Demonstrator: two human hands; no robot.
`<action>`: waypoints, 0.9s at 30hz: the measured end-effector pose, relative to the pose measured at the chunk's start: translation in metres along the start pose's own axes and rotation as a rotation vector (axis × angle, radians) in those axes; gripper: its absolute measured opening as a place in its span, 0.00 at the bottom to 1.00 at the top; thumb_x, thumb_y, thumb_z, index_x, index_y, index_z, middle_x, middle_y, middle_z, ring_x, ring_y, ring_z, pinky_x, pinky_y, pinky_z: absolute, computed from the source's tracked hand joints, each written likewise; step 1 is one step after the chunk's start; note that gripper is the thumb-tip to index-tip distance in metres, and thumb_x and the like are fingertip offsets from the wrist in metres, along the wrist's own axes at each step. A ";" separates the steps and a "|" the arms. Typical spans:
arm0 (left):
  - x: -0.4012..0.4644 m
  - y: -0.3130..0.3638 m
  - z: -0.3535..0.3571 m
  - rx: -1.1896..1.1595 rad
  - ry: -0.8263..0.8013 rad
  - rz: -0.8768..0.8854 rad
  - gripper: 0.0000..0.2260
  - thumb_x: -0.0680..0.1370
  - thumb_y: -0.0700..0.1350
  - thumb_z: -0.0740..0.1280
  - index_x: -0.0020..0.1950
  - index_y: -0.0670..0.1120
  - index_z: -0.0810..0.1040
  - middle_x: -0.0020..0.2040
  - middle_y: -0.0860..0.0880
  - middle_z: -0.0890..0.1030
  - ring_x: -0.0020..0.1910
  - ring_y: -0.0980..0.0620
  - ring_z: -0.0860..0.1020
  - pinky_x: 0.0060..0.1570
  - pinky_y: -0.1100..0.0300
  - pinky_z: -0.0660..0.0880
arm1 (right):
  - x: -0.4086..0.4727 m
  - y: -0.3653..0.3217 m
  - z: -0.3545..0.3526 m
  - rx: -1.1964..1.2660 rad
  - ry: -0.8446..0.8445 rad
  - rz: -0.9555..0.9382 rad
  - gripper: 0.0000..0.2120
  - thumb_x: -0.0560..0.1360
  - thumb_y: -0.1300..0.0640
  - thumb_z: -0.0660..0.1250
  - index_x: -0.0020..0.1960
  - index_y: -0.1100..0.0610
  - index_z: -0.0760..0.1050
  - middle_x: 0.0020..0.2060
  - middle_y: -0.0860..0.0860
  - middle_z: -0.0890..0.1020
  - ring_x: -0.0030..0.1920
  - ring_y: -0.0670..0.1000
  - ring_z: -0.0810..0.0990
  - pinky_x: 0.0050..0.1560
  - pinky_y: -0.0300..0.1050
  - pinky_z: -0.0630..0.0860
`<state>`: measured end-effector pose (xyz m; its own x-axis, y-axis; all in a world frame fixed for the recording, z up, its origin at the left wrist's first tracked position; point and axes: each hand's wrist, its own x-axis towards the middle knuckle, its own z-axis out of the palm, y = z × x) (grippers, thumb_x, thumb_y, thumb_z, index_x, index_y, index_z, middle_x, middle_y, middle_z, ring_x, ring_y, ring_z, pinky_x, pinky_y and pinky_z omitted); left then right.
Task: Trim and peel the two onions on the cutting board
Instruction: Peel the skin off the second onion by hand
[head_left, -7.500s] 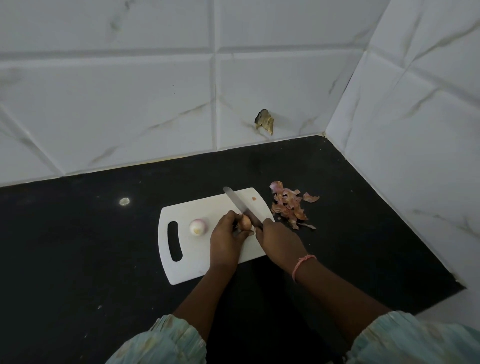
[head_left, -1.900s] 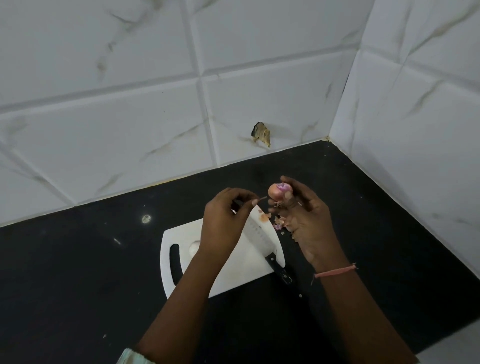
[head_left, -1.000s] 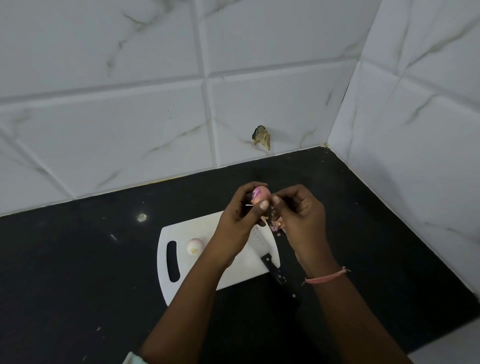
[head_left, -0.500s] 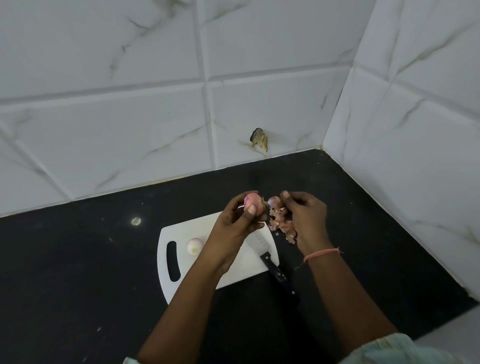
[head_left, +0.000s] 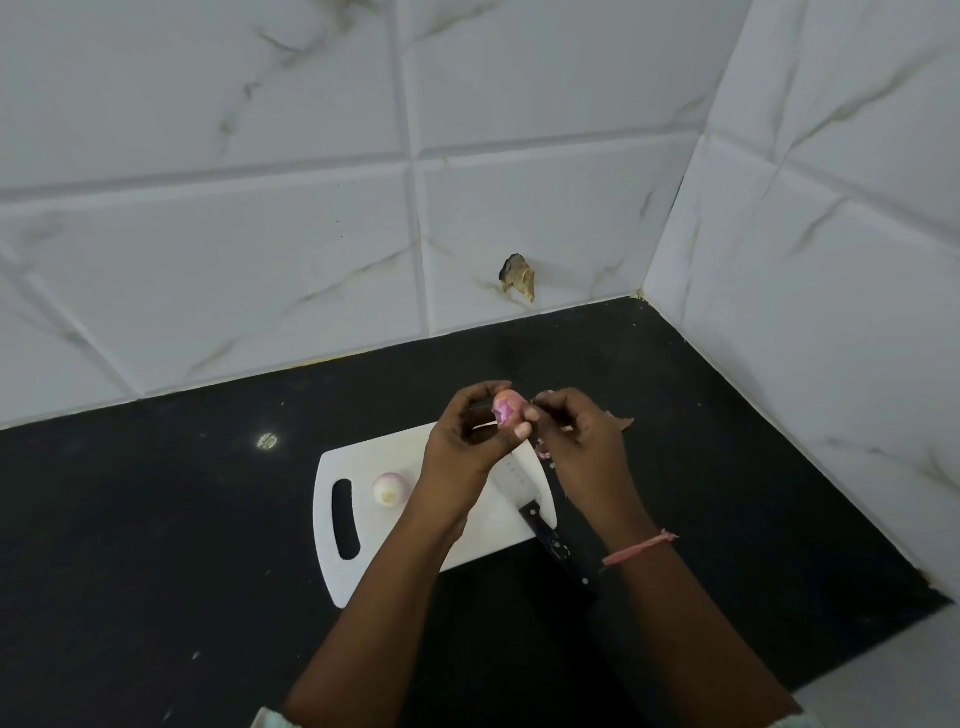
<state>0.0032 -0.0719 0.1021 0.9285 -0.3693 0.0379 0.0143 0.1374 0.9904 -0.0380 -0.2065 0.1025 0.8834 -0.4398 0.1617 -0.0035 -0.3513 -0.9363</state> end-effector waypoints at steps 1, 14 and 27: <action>0.000 0.000 0.000 0.026 0.001 0.012 0.19 0.73 0.38 0.75 0.62 0.49 0.77 0.56 0.52 0.82 0.54 0.58 0.81 0.50 0.66 0.78 | 0.000 -0.002 0.000 0.005 0.017 0.025 0.03 0.77 0.56 0.67 0.45 0.53 0.77 0.43 0.47 0.81 0.47 0.47 0.80 0.50 0.48 0.80; 0.001 -0.004 -0.008 0.254 0.070 0.075 0.18 0.70 0.42 0.78 0.55 0.57 0.78 0.52 0.58 0.82 0.50 0.58 0.80 0.48 0.68 0.78 | 0.004 -0.011 0.003 -0.145 -0.230 0.076 0.11 0.83 0.54 0.56 0.43 0.44 0.69 0.40 0.50 0.76 0.42 0.48 0.75 0.47 0.54 0.76; -0.004 -0.080 -0.043 0.373 0.220 -0.152 0.20 0.73 0.42 0.76 0.61 0.51 0.73 0.55 0.54 0.79 0.50 0.58 0.79 0.42 0.74 0.72 | 0.005 0.045 -0.031 -0.558 0.307 -0.016 0.12 0.70 0.65 0.73 0.47 0.56 0.73 0.49 0.53 0.77 0.49 0.51 0.77 0.47 0.44 0.78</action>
<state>0.0145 -0.0415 0.0173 0.9834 -0.1503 -0.1012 0.0597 -0.2584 0.9642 -0.0478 -0.2501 0.0708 0.7110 -0.6189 0.3340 -0.3082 -0.7011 -0.6431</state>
